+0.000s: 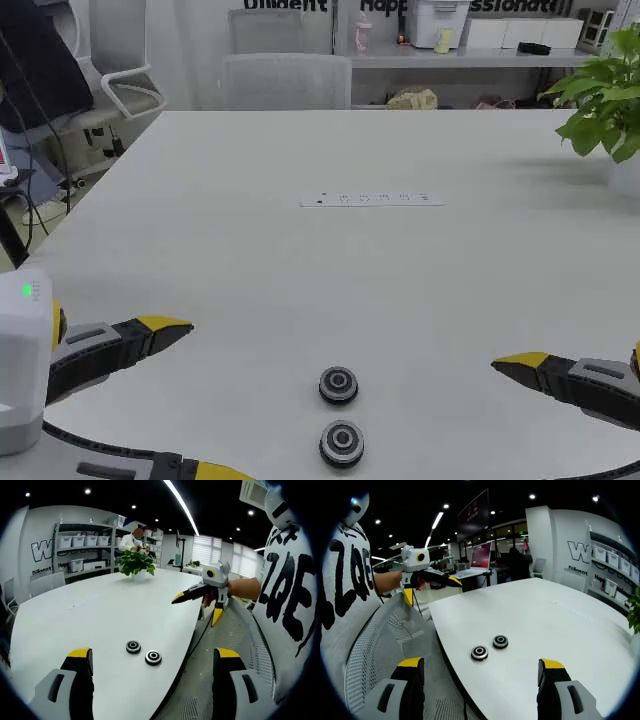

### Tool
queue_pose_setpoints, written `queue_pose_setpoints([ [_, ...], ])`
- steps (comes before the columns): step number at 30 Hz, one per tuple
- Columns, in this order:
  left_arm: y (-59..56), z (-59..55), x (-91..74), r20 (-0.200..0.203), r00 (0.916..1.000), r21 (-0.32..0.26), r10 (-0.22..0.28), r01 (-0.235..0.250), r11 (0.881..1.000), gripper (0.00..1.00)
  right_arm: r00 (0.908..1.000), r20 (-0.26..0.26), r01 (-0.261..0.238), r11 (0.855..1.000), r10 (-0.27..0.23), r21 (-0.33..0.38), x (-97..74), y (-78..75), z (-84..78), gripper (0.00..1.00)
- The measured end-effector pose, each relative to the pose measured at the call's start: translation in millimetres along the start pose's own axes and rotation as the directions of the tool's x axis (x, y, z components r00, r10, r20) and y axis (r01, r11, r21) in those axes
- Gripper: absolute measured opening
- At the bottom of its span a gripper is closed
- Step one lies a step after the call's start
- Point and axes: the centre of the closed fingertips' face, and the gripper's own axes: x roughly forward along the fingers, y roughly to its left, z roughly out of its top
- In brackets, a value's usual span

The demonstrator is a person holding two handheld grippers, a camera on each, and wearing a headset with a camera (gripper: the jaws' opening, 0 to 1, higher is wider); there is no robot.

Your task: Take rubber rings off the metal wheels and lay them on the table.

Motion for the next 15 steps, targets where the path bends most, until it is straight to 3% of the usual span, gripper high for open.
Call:
queue_pose_setpoints([
  [15,-0.9,-4.9,-0.1,-0.009,1.0000,-0.009,-0.004,0.003,1.000,0.99,0.9994,-0.034,-0.003,0.999,0.001,-0.040,1.8,2.5,-4.9,0.90],
])
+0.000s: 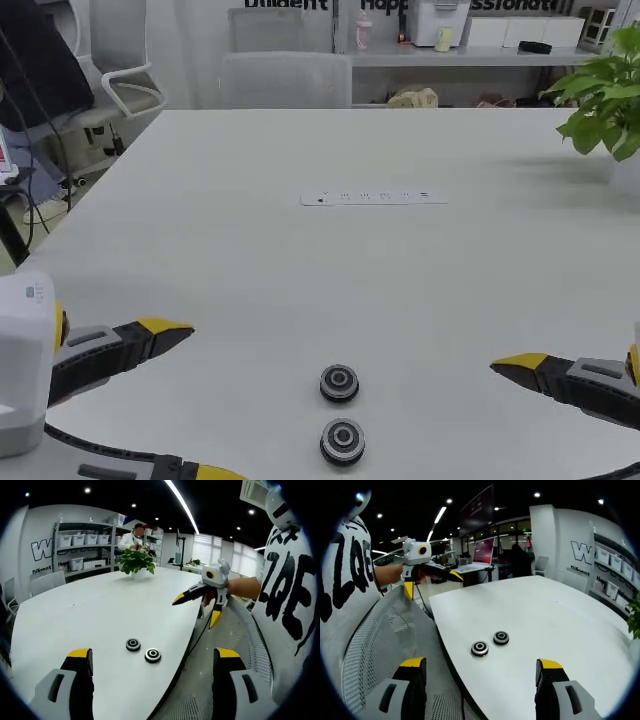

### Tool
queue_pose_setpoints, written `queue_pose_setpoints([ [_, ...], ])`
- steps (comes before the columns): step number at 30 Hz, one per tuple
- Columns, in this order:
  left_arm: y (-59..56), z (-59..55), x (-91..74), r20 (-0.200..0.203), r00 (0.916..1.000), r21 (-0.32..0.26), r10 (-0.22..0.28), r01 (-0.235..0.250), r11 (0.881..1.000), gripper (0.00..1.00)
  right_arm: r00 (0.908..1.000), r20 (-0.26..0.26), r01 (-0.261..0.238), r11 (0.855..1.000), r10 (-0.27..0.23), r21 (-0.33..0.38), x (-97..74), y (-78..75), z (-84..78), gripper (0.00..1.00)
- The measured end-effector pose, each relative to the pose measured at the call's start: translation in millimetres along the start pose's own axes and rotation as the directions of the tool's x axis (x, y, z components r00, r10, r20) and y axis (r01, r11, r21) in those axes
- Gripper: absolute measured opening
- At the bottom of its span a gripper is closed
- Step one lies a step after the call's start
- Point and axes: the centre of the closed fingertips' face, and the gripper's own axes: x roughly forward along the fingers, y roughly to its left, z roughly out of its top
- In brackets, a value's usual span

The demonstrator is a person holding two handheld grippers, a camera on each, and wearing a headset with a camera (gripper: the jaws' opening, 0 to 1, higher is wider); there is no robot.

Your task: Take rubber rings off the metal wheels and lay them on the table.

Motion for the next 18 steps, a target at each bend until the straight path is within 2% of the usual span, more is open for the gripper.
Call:
queue_pose_setpoints([
  [18,-1.4,-4.3,1.4,-0.016,0.9998,0.003,-0.006,0.006,1.000,0.99,0.9999,-0.006,0.008,1.000,-0.008,-0.013,-0.1,-0.5,-0.6,0.87],
])
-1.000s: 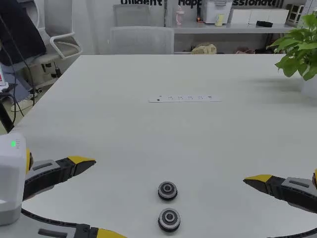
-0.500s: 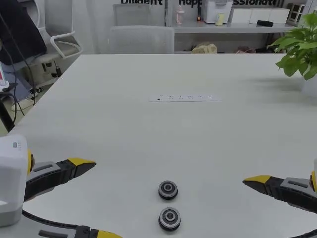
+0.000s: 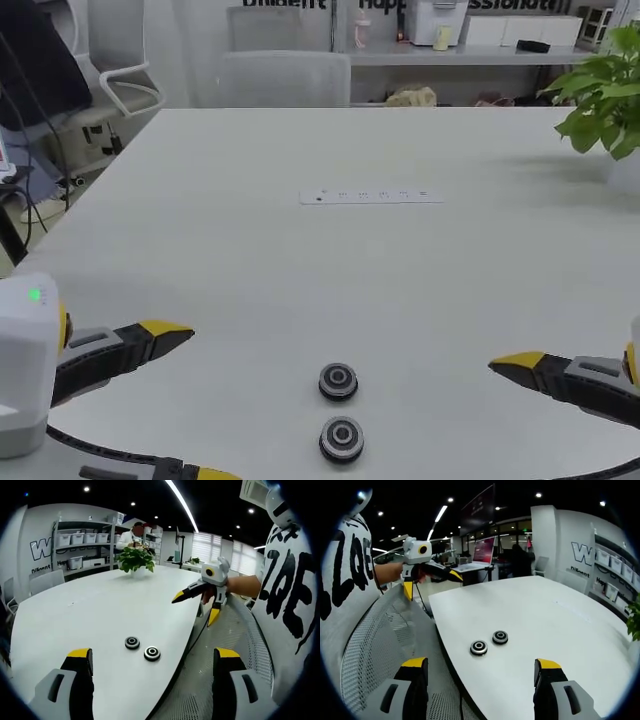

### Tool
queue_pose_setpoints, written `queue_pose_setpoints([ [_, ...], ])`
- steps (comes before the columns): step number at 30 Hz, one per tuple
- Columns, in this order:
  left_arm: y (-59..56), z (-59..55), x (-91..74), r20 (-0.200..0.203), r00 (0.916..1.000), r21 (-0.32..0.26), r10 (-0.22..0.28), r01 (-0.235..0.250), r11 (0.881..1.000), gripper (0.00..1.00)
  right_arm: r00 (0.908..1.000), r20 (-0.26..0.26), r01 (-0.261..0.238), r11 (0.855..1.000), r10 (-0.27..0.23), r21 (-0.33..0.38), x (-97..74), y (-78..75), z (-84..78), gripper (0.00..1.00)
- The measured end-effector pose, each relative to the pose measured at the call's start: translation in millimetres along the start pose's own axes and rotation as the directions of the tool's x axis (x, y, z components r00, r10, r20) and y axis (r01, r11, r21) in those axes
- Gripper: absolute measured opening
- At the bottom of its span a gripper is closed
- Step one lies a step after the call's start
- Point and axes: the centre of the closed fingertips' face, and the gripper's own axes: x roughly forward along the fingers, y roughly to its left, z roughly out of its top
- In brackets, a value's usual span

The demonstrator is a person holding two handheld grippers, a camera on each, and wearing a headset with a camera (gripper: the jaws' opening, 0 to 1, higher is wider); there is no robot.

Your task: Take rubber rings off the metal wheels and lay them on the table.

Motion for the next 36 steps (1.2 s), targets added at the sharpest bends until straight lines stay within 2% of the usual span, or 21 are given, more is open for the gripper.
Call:
queue_pose_setpoints([
  [36,-2.2,-2.1,-0.2,-0.021,0.9997,0.001,-0.009,0.009,1.000,0.99,0.9987,-0.049,-0.011,0.999,0.009,-0.037,2.4,3.3,-8.2,0.87],
])
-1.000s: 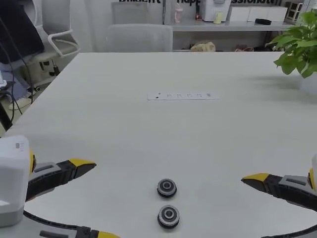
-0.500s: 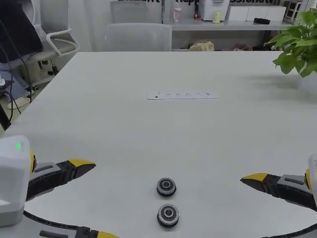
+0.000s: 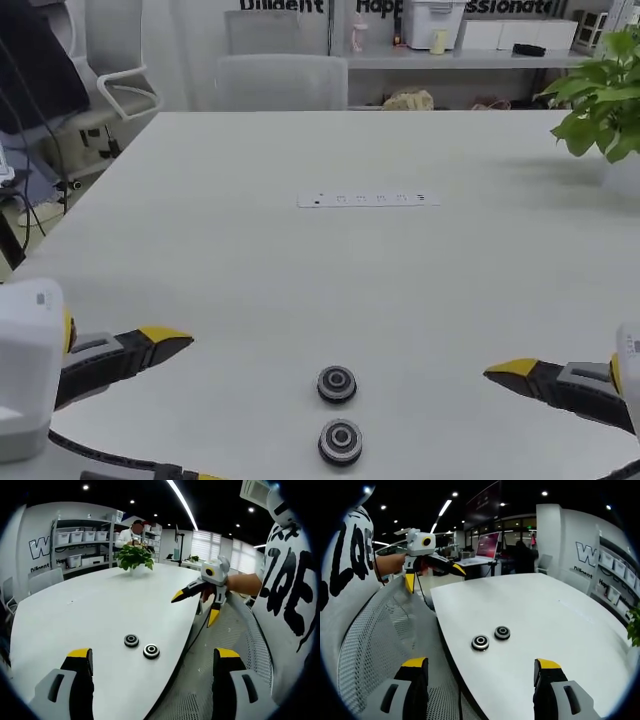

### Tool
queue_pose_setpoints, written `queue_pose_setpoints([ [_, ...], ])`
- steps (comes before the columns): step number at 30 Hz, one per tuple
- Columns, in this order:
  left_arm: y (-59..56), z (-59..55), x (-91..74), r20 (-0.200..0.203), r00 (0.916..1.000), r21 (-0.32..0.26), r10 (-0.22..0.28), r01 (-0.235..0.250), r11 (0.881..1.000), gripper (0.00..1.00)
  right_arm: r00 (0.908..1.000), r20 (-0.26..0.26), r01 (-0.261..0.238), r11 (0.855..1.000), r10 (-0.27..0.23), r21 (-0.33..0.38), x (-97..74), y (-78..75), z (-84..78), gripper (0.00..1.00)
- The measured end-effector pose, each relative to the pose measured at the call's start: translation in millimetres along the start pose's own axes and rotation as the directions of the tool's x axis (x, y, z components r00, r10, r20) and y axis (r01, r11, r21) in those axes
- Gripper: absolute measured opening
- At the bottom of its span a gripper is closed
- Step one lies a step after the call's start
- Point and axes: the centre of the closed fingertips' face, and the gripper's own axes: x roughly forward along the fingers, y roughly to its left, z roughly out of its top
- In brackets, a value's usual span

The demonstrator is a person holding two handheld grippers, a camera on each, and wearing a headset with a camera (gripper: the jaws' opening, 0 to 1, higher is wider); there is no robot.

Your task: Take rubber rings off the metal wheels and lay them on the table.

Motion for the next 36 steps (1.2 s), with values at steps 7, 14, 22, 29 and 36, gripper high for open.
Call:
queue_pose_setpoints([
  [7,-1.3,-0.4,-1.6,0.001,1.0000,0.000,0.001,-0.001,1.000,0.99,1.0000,-0.002,-0.001,1.000,0.001,-0.001,-0.4,0.6,-0.8,0.86],
  [14,-4.6,-3.3,-2.3,-0.002,1.0000,-0.003,-0.002,0.002,1.000,0.99,0.9999,-0.011,0.001,1.000,-0.002,-0.021,-0.2,2.1,-1.6,0.86],
  [22,-3.2,-1.8,-4.2,0.001,1.0000,-0.002,0.002,-0.002,1.000,0.99,0.9999,0.005,0.009,0.999,-0.009,-0.050,-2.1,2.4,2.7,0.84],
  [29,-5.1,6.9,-2.2,0.011,0.9999,0.017,-0.010,0.010,1.000,0.99,1.0000,0.007,0.006,0.998,-0.005,-0.066,-2.3,3.7,5.4,0.84],
  [36,-3.0,10.2,0.1,0.020,0.9996,0.015,-0.018,0.017,1.000,0.99,0.9981,0.062,0.003,0.998,0.001,-0.057,-7.4,1.0,17.9,0.80],
])
